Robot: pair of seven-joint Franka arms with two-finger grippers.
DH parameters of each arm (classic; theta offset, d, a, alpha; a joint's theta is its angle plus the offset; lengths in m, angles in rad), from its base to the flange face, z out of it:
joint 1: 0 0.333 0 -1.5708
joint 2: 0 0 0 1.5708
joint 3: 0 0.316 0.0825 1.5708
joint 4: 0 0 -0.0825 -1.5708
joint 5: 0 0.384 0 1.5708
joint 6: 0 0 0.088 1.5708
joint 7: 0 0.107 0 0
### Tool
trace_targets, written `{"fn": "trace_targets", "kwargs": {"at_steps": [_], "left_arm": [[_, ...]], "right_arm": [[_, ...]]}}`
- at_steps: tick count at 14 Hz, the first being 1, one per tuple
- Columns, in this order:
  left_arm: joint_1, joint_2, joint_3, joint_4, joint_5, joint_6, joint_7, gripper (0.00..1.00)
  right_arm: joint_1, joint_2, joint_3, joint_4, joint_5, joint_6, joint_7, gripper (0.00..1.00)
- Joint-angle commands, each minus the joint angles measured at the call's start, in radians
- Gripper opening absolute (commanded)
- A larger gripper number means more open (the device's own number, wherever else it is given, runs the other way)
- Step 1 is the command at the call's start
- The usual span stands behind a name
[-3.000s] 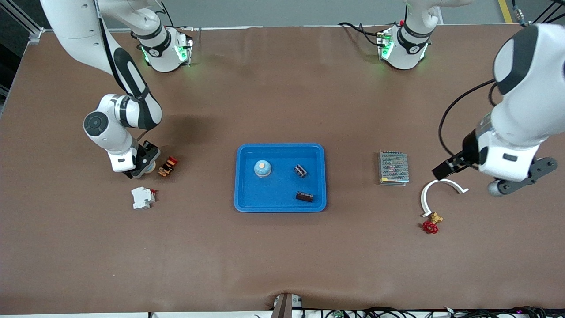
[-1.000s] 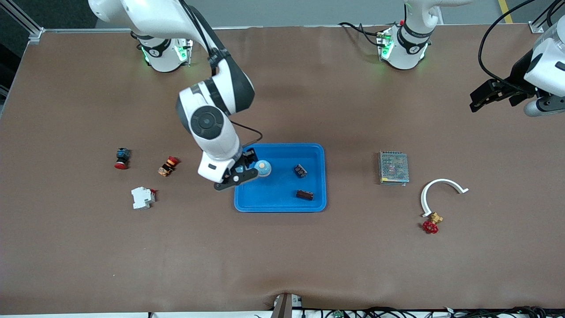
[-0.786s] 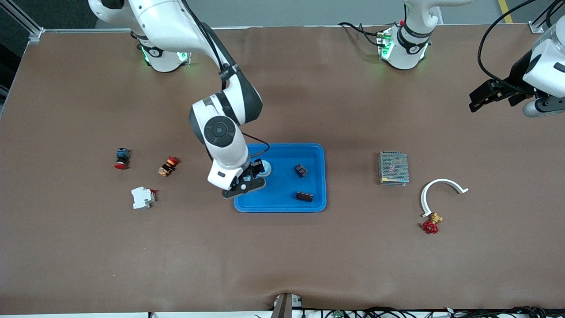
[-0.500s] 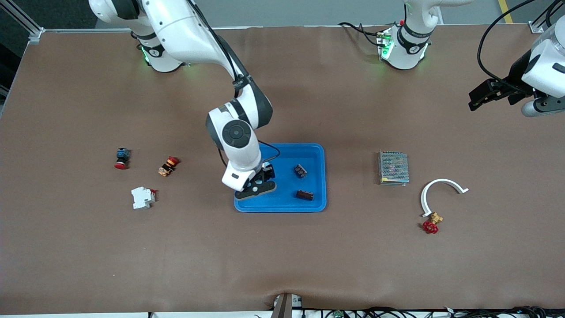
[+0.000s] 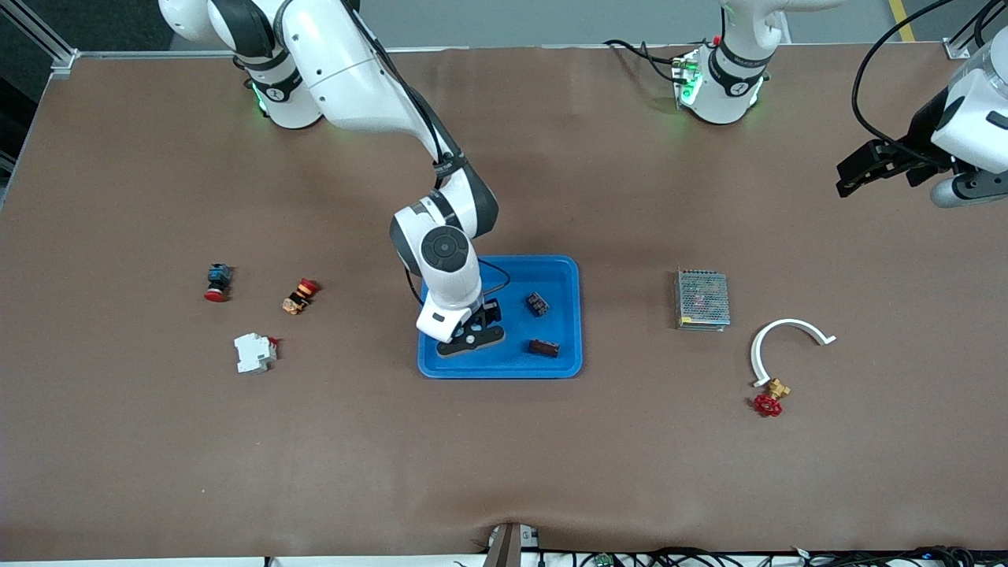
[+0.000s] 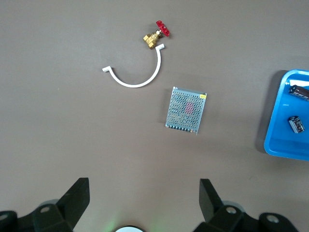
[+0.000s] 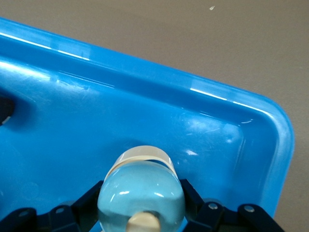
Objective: Place electrolytic capacitor and blue bell in tray
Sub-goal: 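Carry the second blue bell into the tray with the right gripper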
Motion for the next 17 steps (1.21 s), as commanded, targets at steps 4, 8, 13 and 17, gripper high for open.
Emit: {"fn": "trace_targets", "kwargs": {"at_steps": [4,8,13,17], "left_arm": [[-0.001,-0.002,-0.003,0.005,-0.015,0.000,0.022,1.00],[-0.006,0.003,-0.006,0.005,-0.013,0.005,0.022,1.00],[-0.007,0.003,-0.006,0.007,-0.012,0.005,0.022,1.00],[-0.006,0.003,-0.010,0.014,-0.013,0.005,0.022,1.00]], "right_arm": [[-0.005,0.047,0.007,0.031,0.001,0.043,0.019,0.32],[-0.007,0.044,0.008,0.031,0.001,0.043,0.019,1.00],[-0.007,-0.027,0.006,0.035,0.000,0.007,0.004,1.00],[-0.007,-0.183,0.006,0.031,0.000,-0.214,0.002,1.00]]}}
